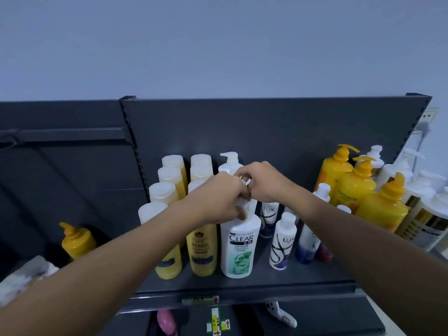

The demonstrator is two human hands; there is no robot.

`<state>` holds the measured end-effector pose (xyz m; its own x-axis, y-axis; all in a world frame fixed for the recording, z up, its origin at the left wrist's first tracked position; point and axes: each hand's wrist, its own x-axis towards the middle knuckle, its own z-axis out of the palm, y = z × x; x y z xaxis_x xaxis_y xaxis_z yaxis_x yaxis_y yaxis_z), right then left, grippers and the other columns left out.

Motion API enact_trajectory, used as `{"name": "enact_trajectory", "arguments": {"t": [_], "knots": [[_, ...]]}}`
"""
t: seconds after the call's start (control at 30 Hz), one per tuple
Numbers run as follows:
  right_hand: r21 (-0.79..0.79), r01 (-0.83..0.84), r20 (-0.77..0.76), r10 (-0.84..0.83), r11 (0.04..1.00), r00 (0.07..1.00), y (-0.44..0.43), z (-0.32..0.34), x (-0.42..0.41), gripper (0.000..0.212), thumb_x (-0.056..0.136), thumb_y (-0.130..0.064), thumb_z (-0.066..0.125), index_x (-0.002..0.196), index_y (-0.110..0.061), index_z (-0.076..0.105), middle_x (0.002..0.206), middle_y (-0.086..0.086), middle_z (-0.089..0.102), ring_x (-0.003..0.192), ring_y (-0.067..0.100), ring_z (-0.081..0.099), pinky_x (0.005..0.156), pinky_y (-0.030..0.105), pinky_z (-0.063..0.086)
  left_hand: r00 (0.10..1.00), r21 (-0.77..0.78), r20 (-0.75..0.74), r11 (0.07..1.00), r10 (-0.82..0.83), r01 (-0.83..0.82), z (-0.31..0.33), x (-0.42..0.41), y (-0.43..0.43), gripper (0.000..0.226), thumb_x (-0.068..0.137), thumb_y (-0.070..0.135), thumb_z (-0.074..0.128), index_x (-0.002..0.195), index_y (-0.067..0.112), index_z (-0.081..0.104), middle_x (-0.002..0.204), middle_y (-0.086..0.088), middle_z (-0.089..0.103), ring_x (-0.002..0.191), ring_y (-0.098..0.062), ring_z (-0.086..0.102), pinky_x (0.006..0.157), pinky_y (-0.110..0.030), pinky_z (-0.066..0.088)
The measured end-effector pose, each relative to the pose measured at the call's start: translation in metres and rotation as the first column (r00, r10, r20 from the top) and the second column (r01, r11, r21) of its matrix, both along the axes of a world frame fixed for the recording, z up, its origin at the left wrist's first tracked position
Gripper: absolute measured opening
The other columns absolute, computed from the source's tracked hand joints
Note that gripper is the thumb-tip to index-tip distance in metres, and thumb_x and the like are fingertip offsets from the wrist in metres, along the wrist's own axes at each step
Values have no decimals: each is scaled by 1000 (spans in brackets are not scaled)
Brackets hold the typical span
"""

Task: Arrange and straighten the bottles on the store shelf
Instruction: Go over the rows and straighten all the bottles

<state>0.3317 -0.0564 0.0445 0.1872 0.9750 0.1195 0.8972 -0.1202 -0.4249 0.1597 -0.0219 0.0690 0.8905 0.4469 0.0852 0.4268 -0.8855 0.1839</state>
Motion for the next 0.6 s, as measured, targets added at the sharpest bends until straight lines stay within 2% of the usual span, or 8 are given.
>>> {"name": "enact_trajectory", "arguments": {"t": [0.07, 0.17, 0.3, 0.43, 0.53, 0.6], "knots": [[-1, 2, -3, -2, 1000, 1000, 2, -1, 1, 38, 77, -8, 76, 101, -36, 76, 94, -10, 72, 76, 7, 59, 77, 39, 61, 1000, -7, 14, 1000, 6, -5, -1, 1, 1, 42, 82, 38, 82, 122, 29, 72, 103, 2, 68, 98, -19, 61, 57, -20, 32], [18, 5, -9, -5, 1000, 1000, 4, -2, 2, 37, 75, -13, 79, 103, -36, 76, 94, -10, 72, 76, 8, 58, 78, 38, 61, 999, -24, 31, 1000, 3, -2, -2, 1, 2, 41, 82, 38, 82, 121, 29, 73, 94, 7, 60, 91, -15, 55, 59, -21, 32], [17, -1, -13, 1, 1000, 1000, 6, -3, 4, 40, 74, -13, 83, 106, -35, 77, 93, -11, 71, 77, 7, 62, 78, 39, 62, 999, -39, 54, 999, 10, -7, -5, 1, 4, 41, 82, 38, 83, 121, 30, 73, 106, 3, 69, 90, -12, 50, 69, -24, 38], [9, -30, -25, 30, 1000, 999, 4, -2, 6, 40, 76, -10, 80, 106, -37, 77, 95, -11, 70, 83, 10, 63, 80, 38, 61, 999, -22, 43, 1000, 13, -12, -7, 0, 4, 43, 84, 40, 80, 126, 32, 70, 107, 4, 67, 92, -13, 51, 71, -26, 39], [7, -51, 8, 50, 999, 999, -1, 0, 8, 46, 83, -12, 73, 120, -39, 73, 99, -12, 70, 98, 13, 65, 86, 36, 58, 1000, 7, 20, 1000, -6, 6, -8, -1, 4, 47, 86, 41, 76, 131, 32, 66, 119, 5, 69, 106, -15, 58, 81, -30, 50], [17, -43, 30, 43, 999, 999, -10, 5, 11, 48, 86, -15, 72, 129, -36, 69, 102, -11, 70, 97, 14, 66, 90, 36, 56, 1000, 48, -2, 999, -18, 18, -7, -1, 2, 47, 87, 43, 71, 132, 31, 65, 118, 5, 70, 109, -15, 62, 86, -36, 55]]}}
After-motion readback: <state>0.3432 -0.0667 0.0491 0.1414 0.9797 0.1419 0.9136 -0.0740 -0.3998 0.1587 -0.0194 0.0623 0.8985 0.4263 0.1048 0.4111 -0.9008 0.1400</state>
